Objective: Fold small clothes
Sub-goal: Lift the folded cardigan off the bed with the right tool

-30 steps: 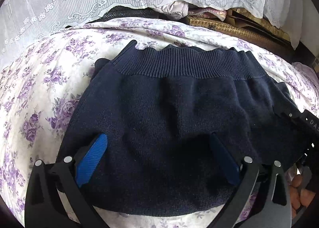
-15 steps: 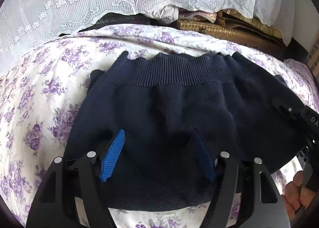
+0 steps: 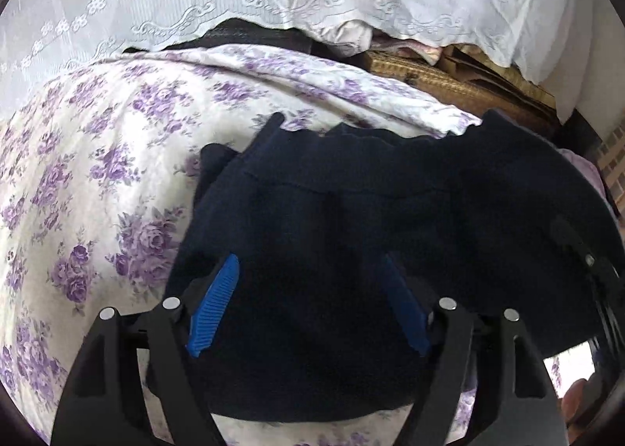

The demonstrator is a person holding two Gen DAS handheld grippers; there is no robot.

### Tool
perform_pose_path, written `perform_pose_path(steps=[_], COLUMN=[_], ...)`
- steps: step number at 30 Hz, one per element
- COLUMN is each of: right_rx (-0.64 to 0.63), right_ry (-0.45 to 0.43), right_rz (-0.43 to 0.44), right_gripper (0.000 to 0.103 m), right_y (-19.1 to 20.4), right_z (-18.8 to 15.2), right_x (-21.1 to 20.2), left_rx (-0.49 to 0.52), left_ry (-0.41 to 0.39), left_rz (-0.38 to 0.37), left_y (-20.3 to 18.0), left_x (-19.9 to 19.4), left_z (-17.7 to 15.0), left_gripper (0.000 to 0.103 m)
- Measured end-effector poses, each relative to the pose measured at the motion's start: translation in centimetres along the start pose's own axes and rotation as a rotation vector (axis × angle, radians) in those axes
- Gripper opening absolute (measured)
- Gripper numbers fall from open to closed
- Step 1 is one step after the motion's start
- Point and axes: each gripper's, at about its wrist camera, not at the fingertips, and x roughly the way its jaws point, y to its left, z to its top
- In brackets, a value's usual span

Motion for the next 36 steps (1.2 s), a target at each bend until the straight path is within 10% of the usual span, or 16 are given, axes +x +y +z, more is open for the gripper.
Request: perform_pose_path(steps=[15,31,36], right_rx=[-0.229,-0.587,-0.789], right_ry=[0.019,0.074,0.234], right_rz=[0.016,0.016,-0.023], right_gripper=[0.018,0.02,0.046], right_y=[7.3,18.0,19.7], right_z=[-2.2,-8.8,-12.3], right_x=[0.8,6.2,8.7], left_rx=[0.064,-0.159,-0.208], left_ry=[0.035,-0.037,-0.03], left_rz=[-0.025,-0.038,-0.012], left_y=[1.3,11.8,13.5], left_x=[2.5,2.0,2.3], left_z=[3.0,6.4,6.8], left_gripper=[0.077,0.077,0.077])
